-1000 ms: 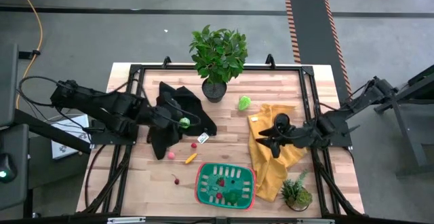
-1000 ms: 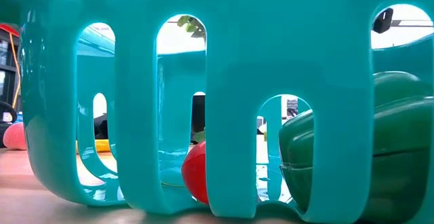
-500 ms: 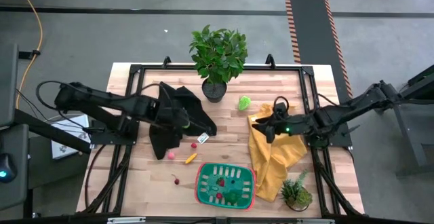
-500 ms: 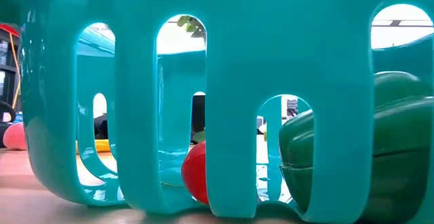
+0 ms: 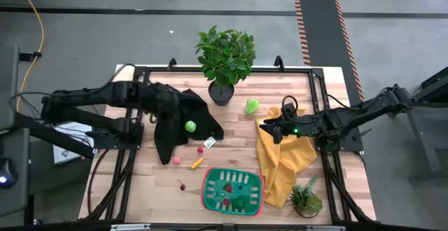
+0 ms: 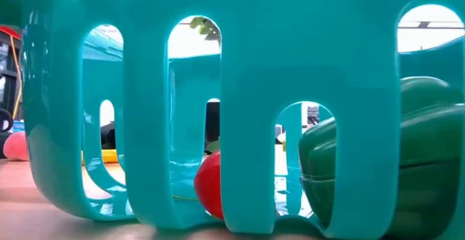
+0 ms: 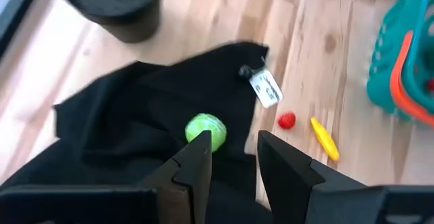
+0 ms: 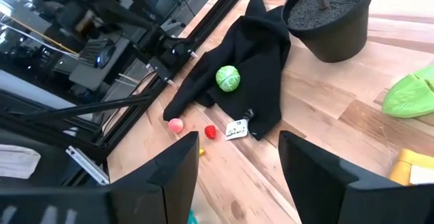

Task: Pick and placing Produce into tupperware
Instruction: Put the red raspberry into the blue bin

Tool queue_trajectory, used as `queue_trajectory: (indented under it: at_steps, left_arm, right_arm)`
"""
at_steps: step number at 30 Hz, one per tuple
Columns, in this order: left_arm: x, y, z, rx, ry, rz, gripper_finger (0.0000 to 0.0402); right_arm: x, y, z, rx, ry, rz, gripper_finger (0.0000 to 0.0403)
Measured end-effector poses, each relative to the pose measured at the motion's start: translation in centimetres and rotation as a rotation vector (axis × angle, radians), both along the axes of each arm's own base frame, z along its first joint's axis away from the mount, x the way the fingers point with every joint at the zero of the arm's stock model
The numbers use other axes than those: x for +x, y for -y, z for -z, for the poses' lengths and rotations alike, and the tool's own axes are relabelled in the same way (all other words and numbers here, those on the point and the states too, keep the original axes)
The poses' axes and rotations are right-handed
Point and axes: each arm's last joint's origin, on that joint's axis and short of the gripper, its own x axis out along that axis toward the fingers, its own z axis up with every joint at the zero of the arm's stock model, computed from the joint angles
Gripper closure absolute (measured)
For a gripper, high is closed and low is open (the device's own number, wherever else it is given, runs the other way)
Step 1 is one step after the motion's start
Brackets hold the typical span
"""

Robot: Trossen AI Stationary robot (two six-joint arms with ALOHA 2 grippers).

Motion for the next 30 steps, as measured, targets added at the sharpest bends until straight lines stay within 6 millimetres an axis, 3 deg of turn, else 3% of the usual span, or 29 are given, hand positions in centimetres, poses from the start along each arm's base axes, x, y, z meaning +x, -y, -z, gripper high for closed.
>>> queue_trajectory:
  at_steps: [5, 11, 17, 25, 30]
  left_arm:
    - [-2.5, -0.1, -1.1, -0.008, 0.117, -0.091, 0.0291]
    - [-5.0, 0.8, 1.0, -0.144, 0.267, -0.198, 0.0291]
    - [-6.0, 1.5, 2.8, -0.349, 0.360, -0.207, 0.0291]
    - [-5.3, 1.9, 4.0, -0.534, 0.397, -0.078, 0.0291]
    - [-4.1, 1.7, 4.9, -0.545, 0.479, -0.003, 0.0291]
  right_arm:
    - [0.1, 0.3, 0.0, -0.005, -0.002, 0.015, 0.0210]
    - [0.1, 0.6, 0.0, -0.009, -0.003, 0.025, 0.0210]
    - [0.1, 0.6, 0.0, -0.009, -0.003, 0.025, 0.0210]
    - [0.1, 0.6, 0.0, -0.028, -0.011, 0.017, 0.0210]
    - [0.1, 0.6, 0.0, -0.033, -0.013, 0.015, 0.0210]
